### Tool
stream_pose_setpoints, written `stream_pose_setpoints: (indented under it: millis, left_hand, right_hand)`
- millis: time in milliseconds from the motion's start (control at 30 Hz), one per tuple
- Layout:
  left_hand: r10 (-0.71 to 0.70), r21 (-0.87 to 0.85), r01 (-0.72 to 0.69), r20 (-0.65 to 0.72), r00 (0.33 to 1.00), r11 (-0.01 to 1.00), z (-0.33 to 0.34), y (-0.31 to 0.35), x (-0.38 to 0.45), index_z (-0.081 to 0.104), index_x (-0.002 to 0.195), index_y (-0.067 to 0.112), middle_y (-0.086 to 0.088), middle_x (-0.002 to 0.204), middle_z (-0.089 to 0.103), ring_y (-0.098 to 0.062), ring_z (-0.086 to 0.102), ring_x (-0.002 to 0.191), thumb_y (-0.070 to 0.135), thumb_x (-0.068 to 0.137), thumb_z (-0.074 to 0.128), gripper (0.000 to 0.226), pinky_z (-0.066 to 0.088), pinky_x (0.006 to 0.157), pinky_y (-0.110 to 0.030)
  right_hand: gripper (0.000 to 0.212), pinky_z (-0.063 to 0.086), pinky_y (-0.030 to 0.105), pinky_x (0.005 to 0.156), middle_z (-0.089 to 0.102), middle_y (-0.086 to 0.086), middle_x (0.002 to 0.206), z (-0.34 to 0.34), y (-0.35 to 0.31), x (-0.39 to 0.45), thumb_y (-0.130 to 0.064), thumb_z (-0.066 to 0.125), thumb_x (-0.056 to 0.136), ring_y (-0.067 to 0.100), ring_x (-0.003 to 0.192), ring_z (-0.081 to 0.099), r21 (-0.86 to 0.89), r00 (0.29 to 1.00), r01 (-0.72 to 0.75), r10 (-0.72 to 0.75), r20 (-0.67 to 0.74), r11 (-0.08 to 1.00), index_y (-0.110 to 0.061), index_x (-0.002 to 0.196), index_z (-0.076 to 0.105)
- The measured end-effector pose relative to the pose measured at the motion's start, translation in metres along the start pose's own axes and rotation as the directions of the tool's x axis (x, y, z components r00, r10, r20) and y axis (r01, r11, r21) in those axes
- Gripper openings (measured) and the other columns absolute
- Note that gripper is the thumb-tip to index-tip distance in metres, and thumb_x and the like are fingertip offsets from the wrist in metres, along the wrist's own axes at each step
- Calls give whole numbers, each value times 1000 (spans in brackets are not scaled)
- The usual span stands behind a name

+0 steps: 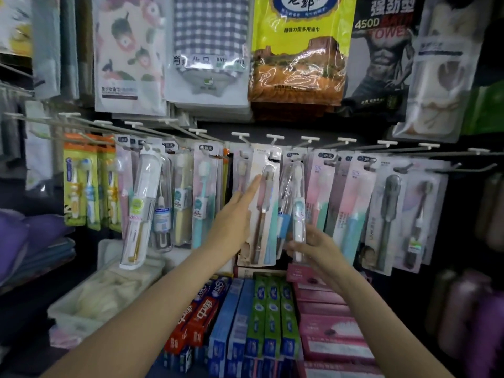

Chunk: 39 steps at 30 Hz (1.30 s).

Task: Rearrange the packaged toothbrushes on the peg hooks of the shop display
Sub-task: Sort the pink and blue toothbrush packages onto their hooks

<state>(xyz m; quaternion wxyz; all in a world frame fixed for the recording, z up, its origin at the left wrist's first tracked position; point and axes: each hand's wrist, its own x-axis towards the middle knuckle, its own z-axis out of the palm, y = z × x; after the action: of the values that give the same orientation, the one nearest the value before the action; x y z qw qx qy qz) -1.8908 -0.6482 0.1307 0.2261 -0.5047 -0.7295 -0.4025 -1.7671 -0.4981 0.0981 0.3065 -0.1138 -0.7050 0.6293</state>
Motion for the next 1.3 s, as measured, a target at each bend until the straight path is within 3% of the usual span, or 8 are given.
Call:
stream_pose_setpoints:
  millis: [67,167,267,400,600,700,1100,1300]
  left_hand:
    - [-25,-23,25,0,1000,999,2,2,-1,-8,134,54,-13,150,26,-25,49,117,4,97,37,77,43,94,-31]
    - [-44,-15,44,-3,999,999,2,8,-4,-5,139,51,-15,143,34,-30,50,113,3,96,37,76,45,92,-35]
    - [-49,-19,49,4,999,999,-1,15,-5,-1,143,45,-11,137,39,-26,49,111,-2,95,36,77,43,96,-37]
    - [-64,38,63,18,998,997,-6,18,-5,0,145,38,-7,123,45,-13,45,89,-7,91,38,80,41,79,-24]
    - [-82,26,81,28,996,996,-7,21,-6,-1,144,41,-8,147,29,-25,41,126,-9,91,37,83,37,102,-33]
    - [-120,23,119,33,992,993,-5,25,-8,-3,143,44,-9,154,17,-25,30,136,-10,91,36,84,31,105,-32]
    - [-116,96,113,33,993,989,-10,25,-5,-4,145,40,-13,140,34,-28,46,117,-13,88,37,87,42,96,-36]
    - [-124,79,124,-4,992,989,-5,31,-7,-3,144,42,-9,149,26,-26,44,123,-10,90,37,85,41,101,-39]
  right_hand:
    - [34,53,37,82,70,6,103,-11,-2,-8,4,63,80,22,91,68,56,1000,-8,6,25,998,-12,110,58]
    - [24,55,27,63,71,4,94,-22,-7,-13,3,57,85,15,76,69,75,999,19,-17,-29,997,-14,102,59]
    - [25,50,34,73,69,7,97,-26,-11,-16,4,52,88,16,75,69,27,997,41,-39,-59,999,-13,104,58]
    - [27,47,33,70,67,7,97,-28,-17,-20,6,49,89,22,85,65,-54,997,24,-28,-72,998,-14,105,55]
    - [25,45,21,57,61,8,87,-33,-25,-32,11,45,89,20,70,58,-97,996,56,-62,-59,994,-13,93,52]
    - [29,44,24,61,60,0,97,-34,-26,-35,9,44,91,15,78,60,-127,994,83,-91,-62,988,-20,93,50]
    - [28,46,35,82,62,5,108,-28,-24,-43,7,48,90,20,97,61,-42,999,30,-29,12,999,-18,102,50]
    - [27,43,28,66,61,10,104,-32,-36,-45,8,49,88,22,89,60,-141,1000,20,-19,9,990,-17,98,51]
